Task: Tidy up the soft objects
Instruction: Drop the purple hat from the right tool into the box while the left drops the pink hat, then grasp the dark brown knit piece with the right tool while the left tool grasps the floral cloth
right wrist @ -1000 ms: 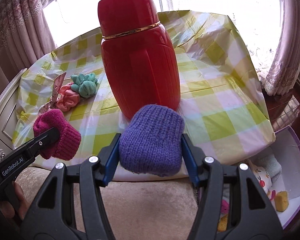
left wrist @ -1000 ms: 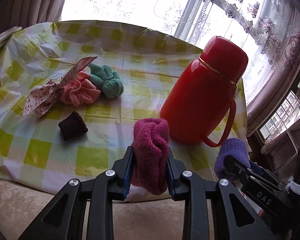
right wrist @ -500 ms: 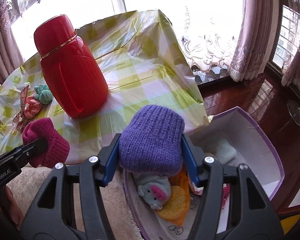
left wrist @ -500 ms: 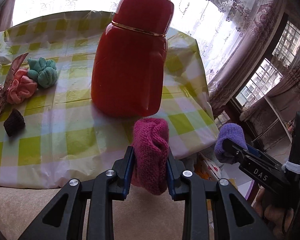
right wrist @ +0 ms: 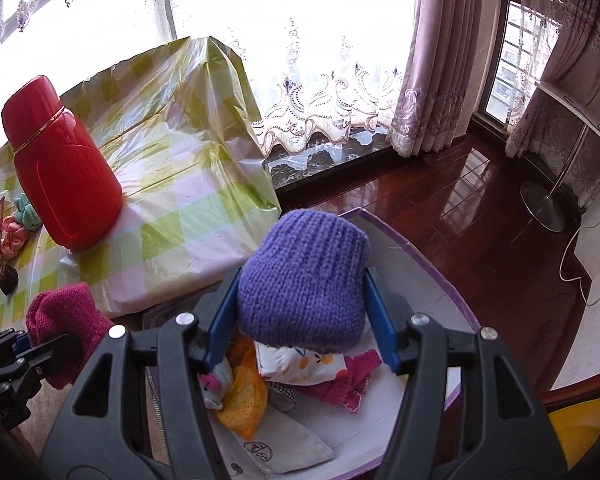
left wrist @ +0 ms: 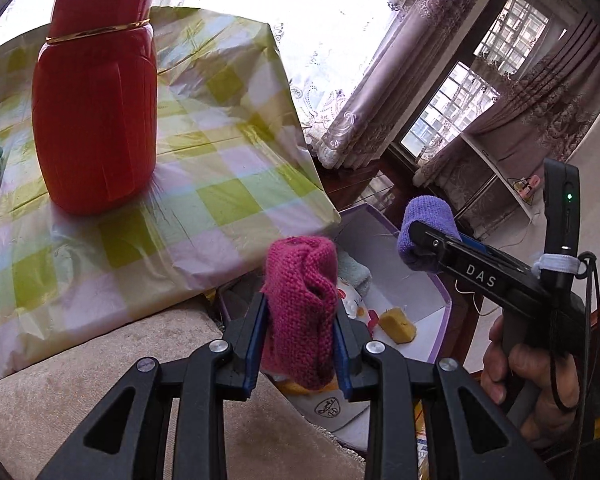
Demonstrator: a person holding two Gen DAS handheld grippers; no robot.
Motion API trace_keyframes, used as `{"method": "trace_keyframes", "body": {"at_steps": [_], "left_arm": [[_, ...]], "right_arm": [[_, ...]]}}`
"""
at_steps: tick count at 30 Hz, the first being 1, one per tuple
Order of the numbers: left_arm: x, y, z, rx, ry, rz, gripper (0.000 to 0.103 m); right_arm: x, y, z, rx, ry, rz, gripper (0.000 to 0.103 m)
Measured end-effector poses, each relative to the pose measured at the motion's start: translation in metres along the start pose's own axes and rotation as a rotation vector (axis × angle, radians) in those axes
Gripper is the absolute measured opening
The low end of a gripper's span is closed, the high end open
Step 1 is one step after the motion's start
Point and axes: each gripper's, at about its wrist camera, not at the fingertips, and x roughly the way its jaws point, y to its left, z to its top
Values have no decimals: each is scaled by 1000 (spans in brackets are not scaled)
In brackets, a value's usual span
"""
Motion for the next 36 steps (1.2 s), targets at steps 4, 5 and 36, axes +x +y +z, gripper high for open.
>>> {"method": "trace_keyframes", "body": {"at_steps": [4, 5, 36], "left_arm": [[13, -19, -1, 31, 49, -74, 30], [17, -25, -1, 38, 63, -95, 30], [-70, 108, -5, -167, -155, 202, 79]], "right_arm": [[-2, -16, -1, 6, 8, -38, 63], [-3, -20, -1, 6, 10, -48, 63], [-14, 122, -11, -247, 37, 163, 80]]}}
